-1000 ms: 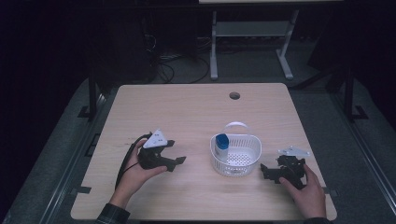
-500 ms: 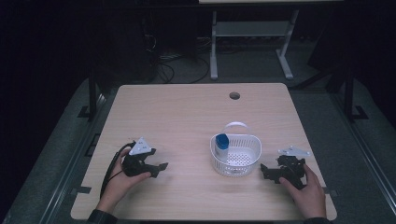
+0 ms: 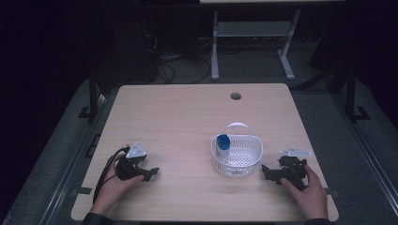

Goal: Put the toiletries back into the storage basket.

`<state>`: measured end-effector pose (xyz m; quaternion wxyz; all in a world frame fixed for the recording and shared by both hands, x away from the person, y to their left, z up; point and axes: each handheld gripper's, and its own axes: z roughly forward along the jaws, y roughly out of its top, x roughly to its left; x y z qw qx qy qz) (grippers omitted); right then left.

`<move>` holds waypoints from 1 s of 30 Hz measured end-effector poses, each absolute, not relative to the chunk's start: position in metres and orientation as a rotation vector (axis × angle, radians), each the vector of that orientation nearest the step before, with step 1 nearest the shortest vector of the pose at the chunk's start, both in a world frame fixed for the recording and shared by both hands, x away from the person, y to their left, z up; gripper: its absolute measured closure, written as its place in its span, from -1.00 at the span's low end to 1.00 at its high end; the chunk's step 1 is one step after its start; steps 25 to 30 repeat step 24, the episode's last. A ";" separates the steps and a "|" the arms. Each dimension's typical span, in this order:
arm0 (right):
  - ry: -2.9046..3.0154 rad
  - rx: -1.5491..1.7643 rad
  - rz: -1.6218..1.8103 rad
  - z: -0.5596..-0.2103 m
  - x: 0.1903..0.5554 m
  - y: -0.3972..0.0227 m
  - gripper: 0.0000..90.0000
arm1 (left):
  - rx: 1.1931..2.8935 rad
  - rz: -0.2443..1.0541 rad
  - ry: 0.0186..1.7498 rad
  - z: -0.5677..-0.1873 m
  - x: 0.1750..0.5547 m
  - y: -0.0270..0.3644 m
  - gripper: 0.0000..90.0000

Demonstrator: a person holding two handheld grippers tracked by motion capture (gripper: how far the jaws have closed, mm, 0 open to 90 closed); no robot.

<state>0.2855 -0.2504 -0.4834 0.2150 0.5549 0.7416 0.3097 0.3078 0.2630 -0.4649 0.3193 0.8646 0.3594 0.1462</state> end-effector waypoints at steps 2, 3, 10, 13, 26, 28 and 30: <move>2.057 1.538 0.858 -0.483 0.286 -0.250 -1.00 | 2.258 0.371 0.945 -0.466 0.308 0.265 -0.51; 2.057 1.538 0.858 -0.483 0.286 -0.250 -1.00 | 2.259 0.372 0.943 -0.466 0.307 0.266 -0.51; 2.057 1.538 0.858 -0.483 0.286 -0.250 -1.00 | 2.206 0.385 0.901 -0.474 0.305 0.271 -0.67; 2.057 1.538 0.858 -0.483 0.286 -0.250 -1.00 | 2.192 0.390 0.895 -0.475 0.303 0.272 -0.71; 2.057 1.538 0.858 -0.483 0.286 -0.250 -1.00 | 2.192 0.390 0.897 -0.475 0.303 0.272 -0.71; 2.057 1.538 0.858 -0.483 0.286 -0.250 -1.00 | 2.192 0.390 0.897 -0.475 0.303 0.272 -0.71; 2.057 1.538 0.858 -0.483 0.286 -0.250 -1.00 | 2.192 0.390 0.897 -0.475 0.303 0.272 -0.71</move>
